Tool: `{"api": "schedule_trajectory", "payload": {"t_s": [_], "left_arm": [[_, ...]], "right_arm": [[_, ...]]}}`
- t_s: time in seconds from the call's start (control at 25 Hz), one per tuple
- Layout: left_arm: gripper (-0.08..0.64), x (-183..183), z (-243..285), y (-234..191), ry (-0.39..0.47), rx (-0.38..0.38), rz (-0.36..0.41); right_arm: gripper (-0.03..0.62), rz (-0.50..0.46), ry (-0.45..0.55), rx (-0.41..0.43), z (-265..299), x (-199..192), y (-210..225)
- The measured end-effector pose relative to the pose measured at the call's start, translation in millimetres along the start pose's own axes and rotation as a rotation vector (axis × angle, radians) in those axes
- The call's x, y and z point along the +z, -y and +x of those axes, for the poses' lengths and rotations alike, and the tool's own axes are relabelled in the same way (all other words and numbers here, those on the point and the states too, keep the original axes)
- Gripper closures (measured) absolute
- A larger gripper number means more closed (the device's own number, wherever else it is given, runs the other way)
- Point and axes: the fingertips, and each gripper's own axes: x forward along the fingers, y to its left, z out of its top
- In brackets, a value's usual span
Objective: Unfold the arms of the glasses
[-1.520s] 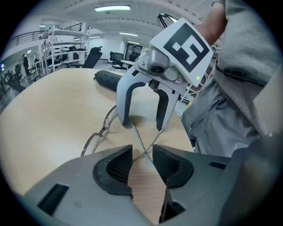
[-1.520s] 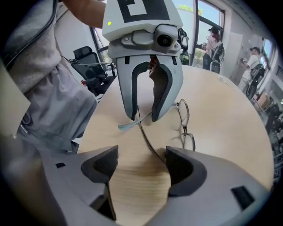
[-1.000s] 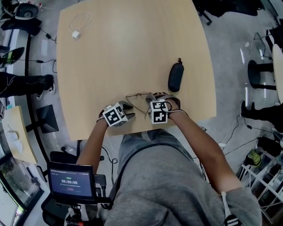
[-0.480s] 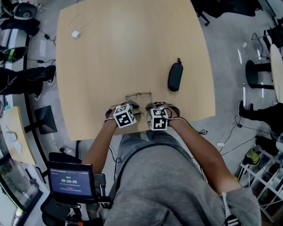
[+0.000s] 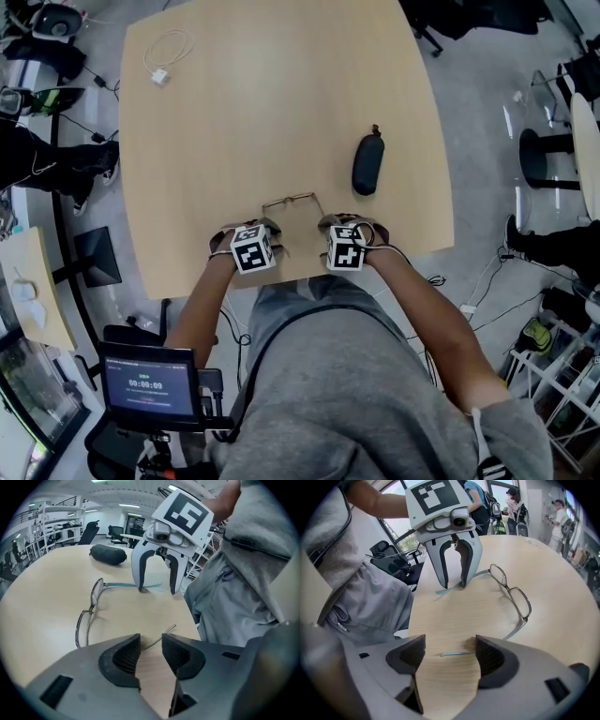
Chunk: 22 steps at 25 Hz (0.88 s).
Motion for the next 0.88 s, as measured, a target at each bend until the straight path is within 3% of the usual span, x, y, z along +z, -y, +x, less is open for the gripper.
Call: {"api": "schedule_trajectory", "payload": {"t_s": [0.2, 0.32, 0.48, 0.6, 0.64, 0.68, 0.72, 0.88], "left_arm": [[0.44, -24.9, -6.3, -3.8, -0.049, 0.032, 0.043], [0.44, -0.4, -29.7, 3.1, 0.047, 0.109, 0.051], [0.44, 41.4, -90.2, 16.0, 0.277, 0.272, -0.053], [0.442, 75.5, -164.7, 10.0, 0.528, 0.48, -0.154], [0.445, 87.2, -193.5, 11.0, 0.619, 0.559, -0.182], [0.454, 97.6, -223.0, 14.7, 0.709, 0.641, -0.204], [0.48, 106.7, -252.7, 21.8, 0.794, 0.725, -0.219], [0.542, 131.5, -353.1, 83.5, 1.057, 1.018, -0.228]], "right_arm": [[0.272, -0.009, 0.025, -0.035, 8.7, 5.4, 13.5], [0.272, 0.038, 0.126, -0.043, -14.2, 11.5, 8.2], [0.272, 0.25, 0.464, -0.089, -94.7, 39.2, 7.1], [0.276, 0.295, 0.713, -0.22, -175.3, 55.3, 23.9], [0.337, 0.307, 0.796, -0.28, -207.1, 57.6, 27.6], [0.513, 0.325, 0.883, -0.339, -239.9, 58.9, 29.4], [0.558, 0.343, 0.968, -0.389, -272.0, 59.6, 27.6], [0.584, 0.268, 1.156, -0.566, -378.4, 61.6, -19.1]]}}
